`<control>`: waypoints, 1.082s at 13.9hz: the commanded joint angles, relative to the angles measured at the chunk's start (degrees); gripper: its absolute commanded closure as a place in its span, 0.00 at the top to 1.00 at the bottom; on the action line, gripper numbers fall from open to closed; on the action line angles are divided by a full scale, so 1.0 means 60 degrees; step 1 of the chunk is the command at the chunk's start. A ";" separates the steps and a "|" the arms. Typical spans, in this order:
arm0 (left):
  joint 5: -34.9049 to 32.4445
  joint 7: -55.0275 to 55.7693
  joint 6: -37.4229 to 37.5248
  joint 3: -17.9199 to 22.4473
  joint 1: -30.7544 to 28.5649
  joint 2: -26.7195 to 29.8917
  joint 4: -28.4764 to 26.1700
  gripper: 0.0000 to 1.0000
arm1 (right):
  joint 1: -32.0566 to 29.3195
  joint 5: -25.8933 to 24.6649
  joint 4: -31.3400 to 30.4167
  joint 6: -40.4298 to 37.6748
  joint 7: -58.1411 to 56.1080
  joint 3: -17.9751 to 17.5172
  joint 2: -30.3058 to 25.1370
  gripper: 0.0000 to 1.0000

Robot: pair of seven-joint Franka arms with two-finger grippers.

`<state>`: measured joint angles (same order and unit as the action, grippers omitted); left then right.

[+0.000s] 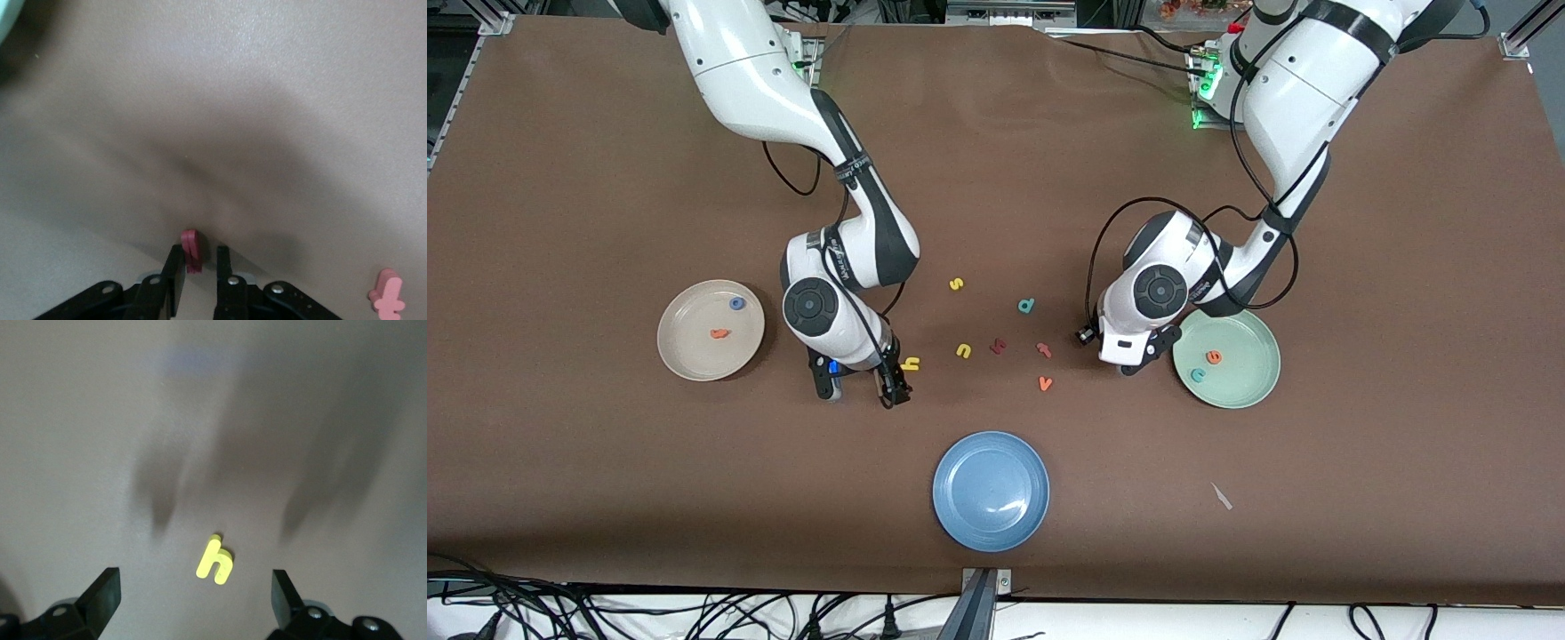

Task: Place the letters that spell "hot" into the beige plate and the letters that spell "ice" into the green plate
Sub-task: 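Grasp the yellow h with the right gripper while the left gripper grasps the maroon bar, then drop the maroon bar in the green plate while the right gripper lifts the h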

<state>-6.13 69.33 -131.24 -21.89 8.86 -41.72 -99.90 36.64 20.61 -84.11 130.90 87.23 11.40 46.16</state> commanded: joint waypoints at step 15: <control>-0.1278 -0.3195 0.3517 0.0030 -0.0742 0.0975 0.1006 0.00 | 0.0266 0.0315 0.0424 -0.0078 0.0228 -0.0010 0.0876 0.55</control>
<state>-12.21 58.28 -112.77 -21.61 7.08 -37.01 -93.96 37.79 21.82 -83.03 130.87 88.98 11.16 49.86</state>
